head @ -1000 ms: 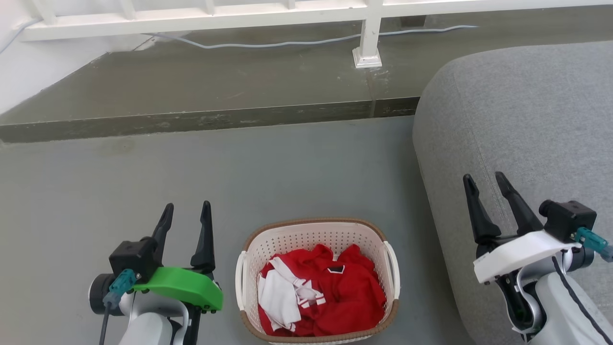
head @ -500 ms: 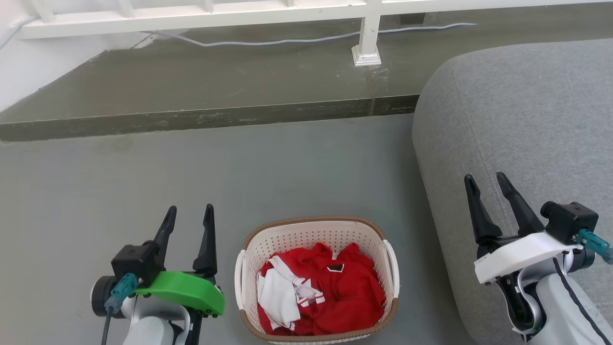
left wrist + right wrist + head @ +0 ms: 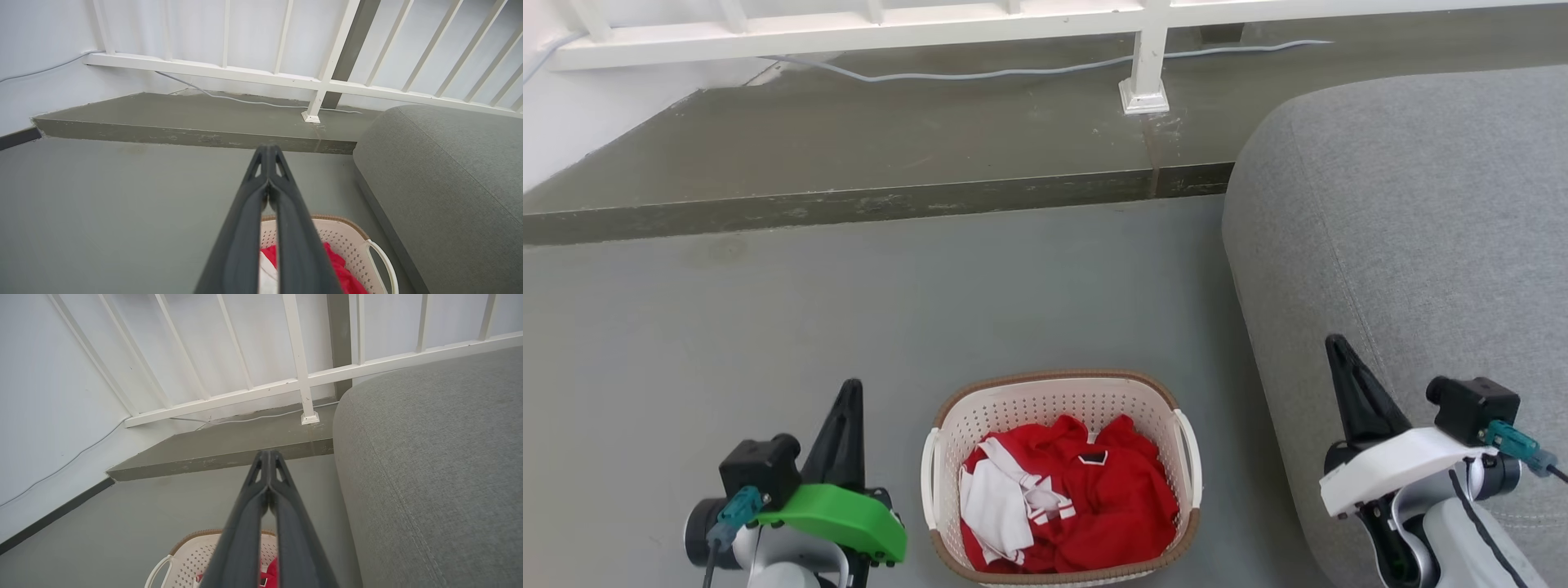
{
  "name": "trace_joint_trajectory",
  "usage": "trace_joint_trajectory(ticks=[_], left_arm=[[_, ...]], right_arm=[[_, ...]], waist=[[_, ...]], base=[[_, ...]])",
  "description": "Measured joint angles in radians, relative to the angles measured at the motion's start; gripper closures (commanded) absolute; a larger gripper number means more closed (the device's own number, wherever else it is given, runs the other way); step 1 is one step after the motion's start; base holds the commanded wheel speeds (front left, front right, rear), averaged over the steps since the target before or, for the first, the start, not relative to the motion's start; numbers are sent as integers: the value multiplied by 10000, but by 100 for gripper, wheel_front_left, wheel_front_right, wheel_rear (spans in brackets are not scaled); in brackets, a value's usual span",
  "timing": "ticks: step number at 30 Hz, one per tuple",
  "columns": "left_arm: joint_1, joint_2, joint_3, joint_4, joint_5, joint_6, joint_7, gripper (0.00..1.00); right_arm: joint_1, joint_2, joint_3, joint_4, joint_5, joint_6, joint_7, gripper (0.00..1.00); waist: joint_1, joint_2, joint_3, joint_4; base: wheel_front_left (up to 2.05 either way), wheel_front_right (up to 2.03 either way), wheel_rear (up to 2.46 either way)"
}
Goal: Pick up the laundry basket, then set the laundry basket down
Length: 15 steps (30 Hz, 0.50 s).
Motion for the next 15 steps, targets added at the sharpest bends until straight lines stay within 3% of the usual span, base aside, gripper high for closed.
trace_joint_trajectory(ticks=[15], left_arm=[[65, -8, 282, -48, -1776, -144, 305, 100]], right_arm=[[13, 127, -384, -4, 1810, 0, 401, 100]], waist=[[0, 0, -90, 87]], base=[[0, 0, 0]])
